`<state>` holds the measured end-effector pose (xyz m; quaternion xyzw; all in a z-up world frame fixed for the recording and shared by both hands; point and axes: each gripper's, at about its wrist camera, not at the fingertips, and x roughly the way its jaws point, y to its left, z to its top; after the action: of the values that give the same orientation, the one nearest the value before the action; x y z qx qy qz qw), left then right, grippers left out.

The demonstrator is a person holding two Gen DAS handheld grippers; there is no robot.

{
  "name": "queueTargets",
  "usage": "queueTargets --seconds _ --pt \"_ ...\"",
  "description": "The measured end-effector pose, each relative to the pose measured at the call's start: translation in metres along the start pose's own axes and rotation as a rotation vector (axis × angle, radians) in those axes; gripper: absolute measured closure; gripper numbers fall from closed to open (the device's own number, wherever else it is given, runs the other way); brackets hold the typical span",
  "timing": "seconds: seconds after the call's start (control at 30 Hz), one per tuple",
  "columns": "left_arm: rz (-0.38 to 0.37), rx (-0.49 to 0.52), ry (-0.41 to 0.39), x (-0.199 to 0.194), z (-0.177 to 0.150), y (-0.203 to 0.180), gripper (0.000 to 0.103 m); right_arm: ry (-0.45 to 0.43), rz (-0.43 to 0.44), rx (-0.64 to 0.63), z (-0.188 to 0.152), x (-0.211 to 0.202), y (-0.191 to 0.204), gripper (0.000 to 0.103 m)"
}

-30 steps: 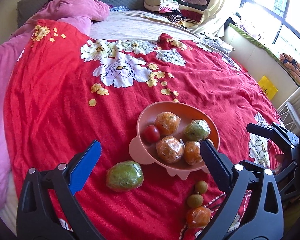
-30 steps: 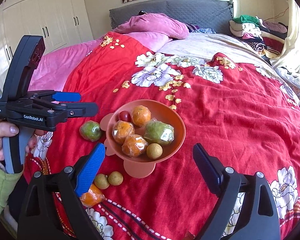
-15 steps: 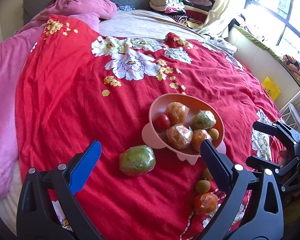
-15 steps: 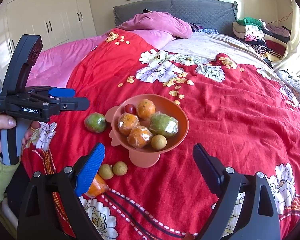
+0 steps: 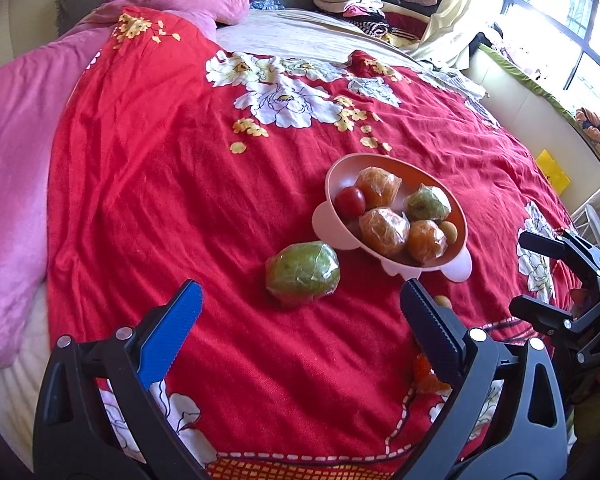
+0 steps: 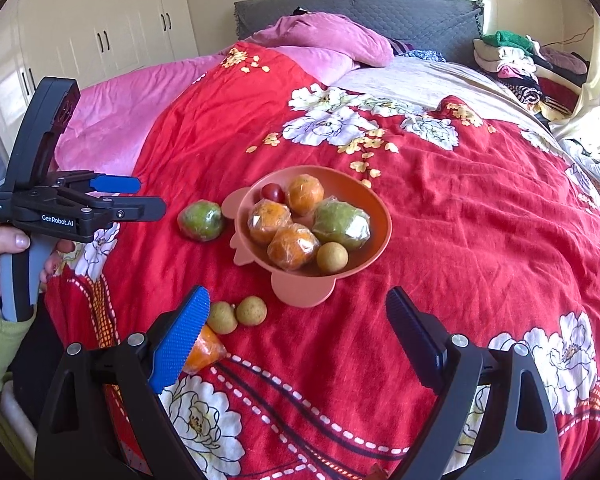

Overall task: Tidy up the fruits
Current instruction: 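Withdraw both tools from the bowl toward the green wrapped fruit and longans, then grasp the large green wrapped fruit with the left tool while the right tool grasps a longan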

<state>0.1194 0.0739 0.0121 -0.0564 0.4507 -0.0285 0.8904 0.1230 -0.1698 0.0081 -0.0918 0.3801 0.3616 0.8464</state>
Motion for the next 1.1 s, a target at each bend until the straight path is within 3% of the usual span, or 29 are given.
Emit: queueTargets --seconds 0.5,0.77,1.1 --pt "-0.001 0.009 0.022 0.0 -0.017 -0.005 0.01 0.05 0.014 -0.008 -0.014 0.008 0.009 0.017" --pt "-0.014 0.023 0.042 0.004 -0.026 -0.012 0.01 0.112 0.037 -0.026 -0.024 0.024 0.013 0.052" --pt "-0.018 0.018 0.06 0.016 -0.028 -0.014 0.01 0.137 0.061 -0.042 -0.022 0.042 0.015 0.066"
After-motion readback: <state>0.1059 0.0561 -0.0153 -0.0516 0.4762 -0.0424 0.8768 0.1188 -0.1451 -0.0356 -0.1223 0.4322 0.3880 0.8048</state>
